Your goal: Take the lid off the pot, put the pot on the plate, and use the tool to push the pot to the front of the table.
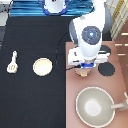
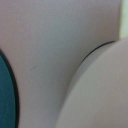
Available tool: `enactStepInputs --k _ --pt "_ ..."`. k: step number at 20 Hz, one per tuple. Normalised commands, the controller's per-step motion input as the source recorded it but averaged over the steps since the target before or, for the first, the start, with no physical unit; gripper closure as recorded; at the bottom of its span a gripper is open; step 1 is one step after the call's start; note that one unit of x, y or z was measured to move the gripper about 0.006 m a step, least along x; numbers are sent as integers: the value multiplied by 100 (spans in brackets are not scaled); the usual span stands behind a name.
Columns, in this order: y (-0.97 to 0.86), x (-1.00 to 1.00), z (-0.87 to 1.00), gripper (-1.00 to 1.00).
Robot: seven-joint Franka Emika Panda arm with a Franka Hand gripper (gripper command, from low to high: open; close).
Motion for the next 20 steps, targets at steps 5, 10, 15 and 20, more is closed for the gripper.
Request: enactStepInputs --k 5,10,15,20 --pt "-19 -72 -1 100" --pt "-29 -72 -1 100" --pt "-12 -84 41 100" --pt "-1 -78 73 100"
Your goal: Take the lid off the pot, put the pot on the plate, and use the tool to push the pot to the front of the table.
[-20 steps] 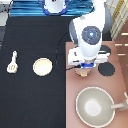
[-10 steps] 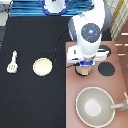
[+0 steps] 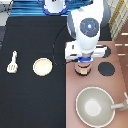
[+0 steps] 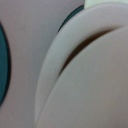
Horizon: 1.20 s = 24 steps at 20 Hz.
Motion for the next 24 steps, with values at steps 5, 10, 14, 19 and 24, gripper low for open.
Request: enactStepInputs --k 5,10,14,19,24 --pt "0 -84 69 100" --pt "0 -97 6 100" --pt "-6 -100 -34 100" --pt "-6 -100 -64 100" --pt "-2 -100 -76 100"
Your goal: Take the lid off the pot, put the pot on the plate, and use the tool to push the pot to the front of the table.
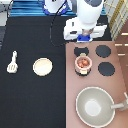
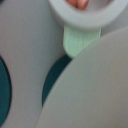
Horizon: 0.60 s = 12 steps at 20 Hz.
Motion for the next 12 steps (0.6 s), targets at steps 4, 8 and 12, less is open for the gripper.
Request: enactStepInputs --k 4,8,12 --pt "8 -87 -62 100" --pt "-1 22 -27 100" --pt "-10 62 -24 100"
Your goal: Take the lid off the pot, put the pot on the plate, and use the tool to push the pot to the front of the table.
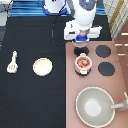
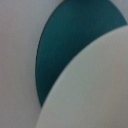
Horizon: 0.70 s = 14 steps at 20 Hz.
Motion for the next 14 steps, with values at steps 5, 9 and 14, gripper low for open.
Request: enactStepInputs --k 5,9,14 --pt "-18 57 -29 100" --pt "2 40 -1 100" --pt "31 37 40 100"
